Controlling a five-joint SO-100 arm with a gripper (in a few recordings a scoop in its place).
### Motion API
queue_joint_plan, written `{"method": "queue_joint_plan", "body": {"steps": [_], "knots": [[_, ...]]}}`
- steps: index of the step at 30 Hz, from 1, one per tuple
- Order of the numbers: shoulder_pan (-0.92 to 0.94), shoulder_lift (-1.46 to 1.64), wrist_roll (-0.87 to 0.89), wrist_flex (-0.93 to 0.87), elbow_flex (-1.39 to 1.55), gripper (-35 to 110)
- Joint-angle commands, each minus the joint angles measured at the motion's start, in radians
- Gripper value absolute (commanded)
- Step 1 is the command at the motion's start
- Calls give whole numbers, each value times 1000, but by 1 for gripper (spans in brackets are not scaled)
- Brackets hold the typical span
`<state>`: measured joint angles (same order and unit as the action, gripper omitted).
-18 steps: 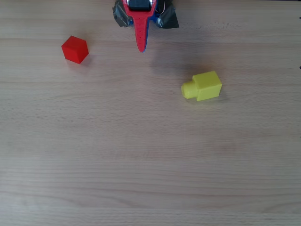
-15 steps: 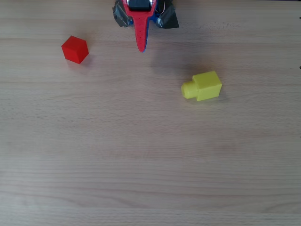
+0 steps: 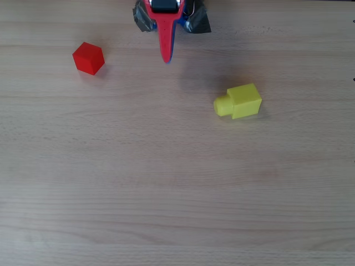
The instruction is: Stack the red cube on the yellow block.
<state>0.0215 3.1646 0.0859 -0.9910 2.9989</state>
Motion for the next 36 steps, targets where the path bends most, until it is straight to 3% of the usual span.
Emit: {"method": "queue_joint_plan", "body": {"steps": [1,7,12,15,21,29,36], "knots": [[49,-112,5,64,-153,0],[127,-400,69,49,-494,0],[261,-683,173,-164,-859,0],[351,-828,35,-272,-1005,0],[485,-959,-140,-249,-974,0],[600,-1057,-190,-290,-942,1],[626,-1108,-268,-396,-976,16]]}}
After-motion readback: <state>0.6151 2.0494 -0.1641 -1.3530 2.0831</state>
